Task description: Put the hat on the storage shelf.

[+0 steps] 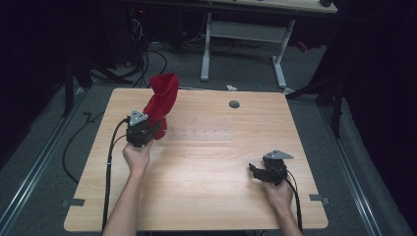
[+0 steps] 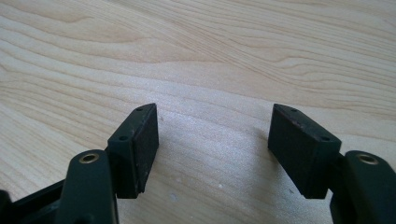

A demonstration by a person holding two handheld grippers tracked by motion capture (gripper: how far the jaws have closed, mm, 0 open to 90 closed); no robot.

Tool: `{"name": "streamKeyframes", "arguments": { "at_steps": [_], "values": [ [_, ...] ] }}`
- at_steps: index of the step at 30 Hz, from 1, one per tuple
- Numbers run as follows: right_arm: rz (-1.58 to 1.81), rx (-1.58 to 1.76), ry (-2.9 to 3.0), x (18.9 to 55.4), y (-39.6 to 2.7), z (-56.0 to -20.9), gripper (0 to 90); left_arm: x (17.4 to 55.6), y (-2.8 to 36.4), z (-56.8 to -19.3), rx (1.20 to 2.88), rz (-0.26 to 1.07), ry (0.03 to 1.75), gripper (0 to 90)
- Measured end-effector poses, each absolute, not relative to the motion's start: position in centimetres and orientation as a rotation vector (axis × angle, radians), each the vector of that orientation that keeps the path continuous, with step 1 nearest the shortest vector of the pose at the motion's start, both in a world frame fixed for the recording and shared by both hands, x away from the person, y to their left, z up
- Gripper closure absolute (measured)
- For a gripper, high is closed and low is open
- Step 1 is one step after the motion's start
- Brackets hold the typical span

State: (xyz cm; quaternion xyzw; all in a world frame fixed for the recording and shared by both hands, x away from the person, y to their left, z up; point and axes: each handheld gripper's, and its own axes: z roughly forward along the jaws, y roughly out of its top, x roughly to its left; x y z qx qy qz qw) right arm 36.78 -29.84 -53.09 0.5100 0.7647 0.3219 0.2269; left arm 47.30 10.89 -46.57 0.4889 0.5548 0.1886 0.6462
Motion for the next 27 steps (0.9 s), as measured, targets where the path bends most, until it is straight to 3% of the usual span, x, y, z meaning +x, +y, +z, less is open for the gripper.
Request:
{"name": "streamKeyframes", "arguments": {
  "at_steps": [12, 27],
  "values": [
    [0.889, 1.404, 2.109, 36.8, -29.8, -53.1, 33.7, 46.7, 11.3, -46.9, 1.142, 0.406, 1.295, 81.5],
    [0.889, 1.404, 2.109, 36.8, -29.8, -53.1, 33.7, 45.1, 12.3, -46.3, 1.176, 0.45, 1.3, 50.6]
  ]
}}
